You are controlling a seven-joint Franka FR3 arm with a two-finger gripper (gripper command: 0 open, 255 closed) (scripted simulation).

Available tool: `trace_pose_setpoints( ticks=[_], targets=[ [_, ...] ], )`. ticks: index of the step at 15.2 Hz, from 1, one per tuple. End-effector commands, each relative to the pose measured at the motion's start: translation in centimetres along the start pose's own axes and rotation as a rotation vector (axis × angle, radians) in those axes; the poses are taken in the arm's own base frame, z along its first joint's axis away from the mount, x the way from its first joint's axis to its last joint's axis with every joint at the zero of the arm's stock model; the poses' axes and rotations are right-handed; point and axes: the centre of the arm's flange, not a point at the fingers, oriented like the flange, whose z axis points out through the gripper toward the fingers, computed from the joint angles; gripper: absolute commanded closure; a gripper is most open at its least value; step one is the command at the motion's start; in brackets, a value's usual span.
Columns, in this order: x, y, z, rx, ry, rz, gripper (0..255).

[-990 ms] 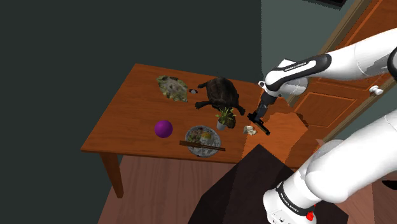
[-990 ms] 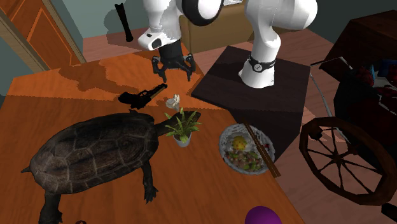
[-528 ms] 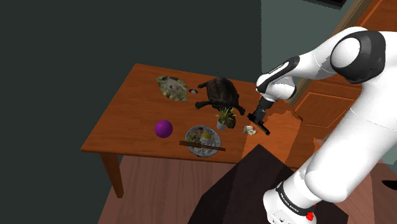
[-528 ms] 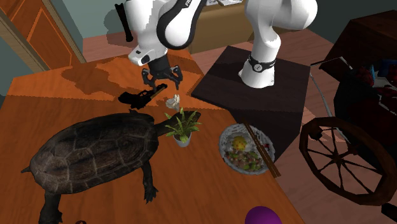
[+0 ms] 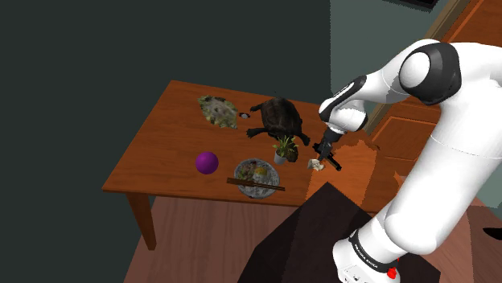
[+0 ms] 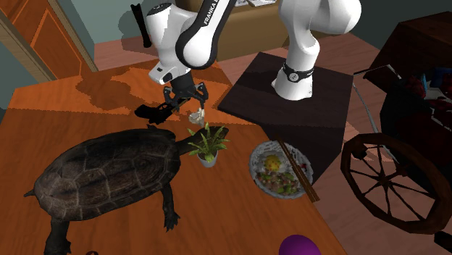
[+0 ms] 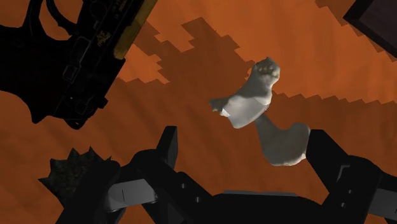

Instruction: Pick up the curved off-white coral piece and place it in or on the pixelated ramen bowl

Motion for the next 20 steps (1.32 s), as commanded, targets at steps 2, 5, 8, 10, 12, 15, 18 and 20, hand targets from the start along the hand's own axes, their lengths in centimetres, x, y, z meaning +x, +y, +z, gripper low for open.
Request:
trace_pose_setpoints(
  ticks=[2, 5, 8, 10, 12, 15, 18, 20],
  targets=[
    [-0.1, -0.2, 0.8, -0.005, -0.013, 0.0, 0],
    [-0.1, -0.2, 0.8, -0.005, -0.013, 0.0, 0],
    [-0.1, -0.3, 1.0, -0.005, -0.013, 0.0, 255],
    [0.3, -0.1, 1.2, -0.005, -0.012, 0.0, 255],
    [0.4, -0.3, 1.5, -0.005, -0.013, 0.001, 255],
    [0.8, -0.4, 0.6, -0.005, -0.013, 0.001, 255],
    [-0.1, -0.3, -0.3, -0.005, -0.013, 0.0, 255],
    [0.0, -0.5, -1.3, -0.005, -0.013, 0.0, 255]
  ],
)
